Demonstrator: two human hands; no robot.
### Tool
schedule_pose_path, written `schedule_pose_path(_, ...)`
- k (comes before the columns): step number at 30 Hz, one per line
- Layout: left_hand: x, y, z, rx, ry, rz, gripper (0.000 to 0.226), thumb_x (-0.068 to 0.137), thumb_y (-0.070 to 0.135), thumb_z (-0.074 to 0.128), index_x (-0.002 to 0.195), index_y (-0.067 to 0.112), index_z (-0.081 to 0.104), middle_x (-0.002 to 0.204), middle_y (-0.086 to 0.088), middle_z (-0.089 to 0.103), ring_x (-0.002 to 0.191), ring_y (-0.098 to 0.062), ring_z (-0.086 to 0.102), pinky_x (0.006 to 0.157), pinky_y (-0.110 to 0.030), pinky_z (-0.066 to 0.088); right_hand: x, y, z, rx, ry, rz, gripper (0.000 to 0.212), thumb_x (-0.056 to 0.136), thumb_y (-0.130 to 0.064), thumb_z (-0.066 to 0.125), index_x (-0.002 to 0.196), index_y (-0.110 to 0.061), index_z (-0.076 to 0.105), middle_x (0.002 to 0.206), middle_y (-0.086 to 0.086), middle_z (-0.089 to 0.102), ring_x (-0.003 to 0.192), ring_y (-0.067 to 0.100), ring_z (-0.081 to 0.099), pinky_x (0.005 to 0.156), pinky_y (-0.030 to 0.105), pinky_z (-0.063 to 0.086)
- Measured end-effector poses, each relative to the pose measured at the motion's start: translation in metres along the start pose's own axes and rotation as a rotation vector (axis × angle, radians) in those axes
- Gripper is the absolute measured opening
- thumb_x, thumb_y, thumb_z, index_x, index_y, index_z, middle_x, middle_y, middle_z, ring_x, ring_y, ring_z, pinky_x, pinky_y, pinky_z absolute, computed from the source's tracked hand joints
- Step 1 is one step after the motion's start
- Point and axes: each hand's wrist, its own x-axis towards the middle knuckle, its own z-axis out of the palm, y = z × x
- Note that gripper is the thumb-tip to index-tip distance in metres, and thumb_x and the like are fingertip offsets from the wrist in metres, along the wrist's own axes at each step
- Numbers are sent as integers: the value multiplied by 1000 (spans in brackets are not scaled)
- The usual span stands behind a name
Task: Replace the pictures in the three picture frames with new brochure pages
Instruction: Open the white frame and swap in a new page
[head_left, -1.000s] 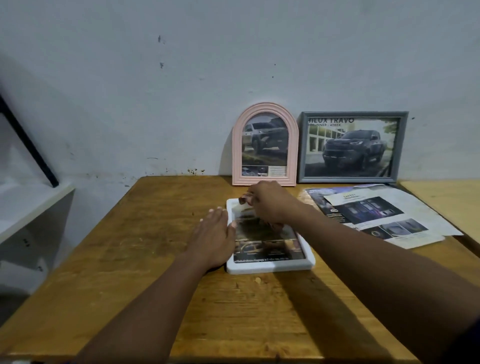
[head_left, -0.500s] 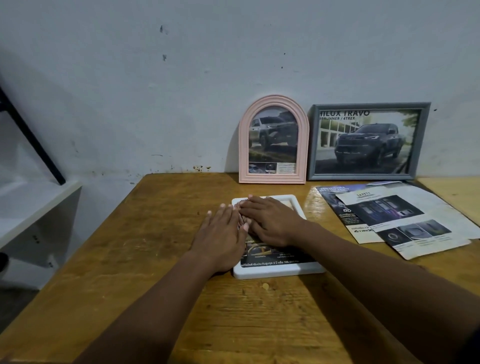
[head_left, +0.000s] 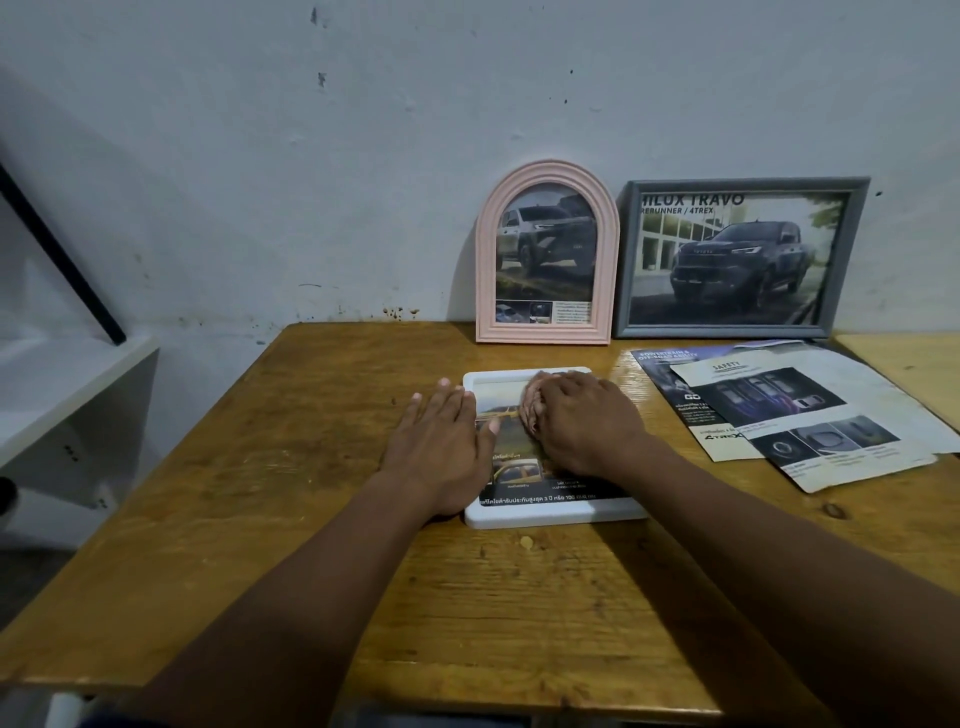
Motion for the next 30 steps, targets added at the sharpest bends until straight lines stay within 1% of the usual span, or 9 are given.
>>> schedule_pose_path(5, -1, 1, 1, -15, 6, 3, 70, 105, 52, 5, 161, 11, 10, 170, -5, 7, 155, -17, -8, 125, -42, -6, -18, -39, 0, 2, -48, 205, 72, 95, -47, 39, 145, 5, 33, 149, 25, 40, 137, 41, 34, 114, 51, 22)
schedule_pose_path(8, 0, -2, 2, -61, 3, 6, 67, 106, 50, 7, 162, 13, 9, 170, -3, 5, 155, -15, -9, 124, -40, -7, -17, -45, 4, 167, -69, 209, 72, 95, -47, 37, 150, -1, 27, 156, 20, 30, 144, 38, 24, 118, 53, 13)
schedule_pose_path(10, 0, -5, 1, -106, 2, 18, 64, 107, 47, 8, 162, 15, 11, 170, -1, 6, 155, -14, -8, 124, -40, -7, -11, -48, 5, 292, -48, 111, 64, 97, -46, 33, 150, -11, 30, 160, 12, 27, 149, 30, 16, 121, 52, 6)
schedule_pose_path(14, 0, -6, -1, -179, 13, 23, 63, 106, 48, 6, 161, 19, 15, 169, 1, 11, 155, -13, -5, 125, -41, -6, -7, -55, 5, 446, 9, -141, 55, 101, -36, 29, 153, -20, 31, 160, 2, 33, 150, 17, 19, 124, 41, 3)
schedule_pose_path(18, -1, -4, 3, -127, 47, 0, 66, 105, 51, 3, 162, 19, 15, 169, 2, 11, 155, -15, -6, 125, -44, -7, -14, -30, 4, 455, -27, -304, 57, 98, -31, 33, 153, -20, 35, 159, 2, 34, 149, 16, 21, 124, 40, 9)
schedule_pose_path(20, -2, -4, 4, -108, 51, -6, 65, 105, 49, 4, 162, 19, 14, 169, 1, 11, 155, -17, -7, 124, -44, -8, -19, -9, 0, 388, -84, -336, 54, 100, -27, 37, 154, -22, 33, 162, 2, 29, 151, 16, 16, 124, 39, 9)
schedule_pose_path(22, -2, -4, 3, -90, 59, -8, 64, 106, 49, 5, 162, 19, 15, 169, 1, 11, 155, -19, -8, 122, -45, -10, -26, 9, -6, 289, -113, -305, 55, 103, -24, 41, 156, -22, 27, 164, 2, 21, 152, 18, 10, 124, 37, 5)
schedule_pose_path(25, -2, -2, 3, -60, 73, -17, 64, 105, 50, 4, 161, 20, 16, 169, 2, 12, 155, -20, -8, 122, -47, -10, -44, 14, -14, 131, -142, -192, 60, 103, -32, 41, 157, -15, 21, 165, 7, 17, 152, 21, 9, 123, 34, 5)
schedule_pose_path(30, -1, -1, 2, -34, 88, -28, 64, 105, 50, 4, 161, 21, 19, 169, 2, 13, 155, -21, -9, 124, -50, -8, -67, -42, -8, 155, -40, 103, 68, 94, -41, 43, 149, -3, 33, 156, 17, 34, 146, 32, 27, 120, 46, 21)
